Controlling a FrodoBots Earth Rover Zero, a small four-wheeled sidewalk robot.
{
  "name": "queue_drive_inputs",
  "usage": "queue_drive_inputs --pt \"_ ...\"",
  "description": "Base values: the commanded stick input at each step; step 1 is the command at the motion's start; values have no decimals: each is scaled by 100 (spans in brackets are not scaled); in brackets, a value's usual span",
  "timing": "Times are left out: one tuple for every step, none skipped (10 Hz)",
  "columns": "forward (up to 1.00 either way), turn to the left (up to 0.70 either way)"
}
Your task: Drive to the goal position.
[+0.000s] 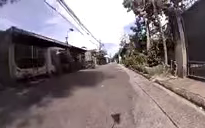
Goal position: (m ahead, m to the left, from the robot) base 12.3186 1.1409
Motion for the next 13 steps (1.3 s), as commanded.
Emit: queue_drive_inputs --pt "70 -3" --pt "70 -16" --pt "70 -27" --pt "70 -19" --pt "70 -7" --pt "70 -21" --pt "70 -8" --pt "70 -27" --pt "70 -16" --pt "70 -5" --pt "70 0" --pt "70 0" --pt "70 0"
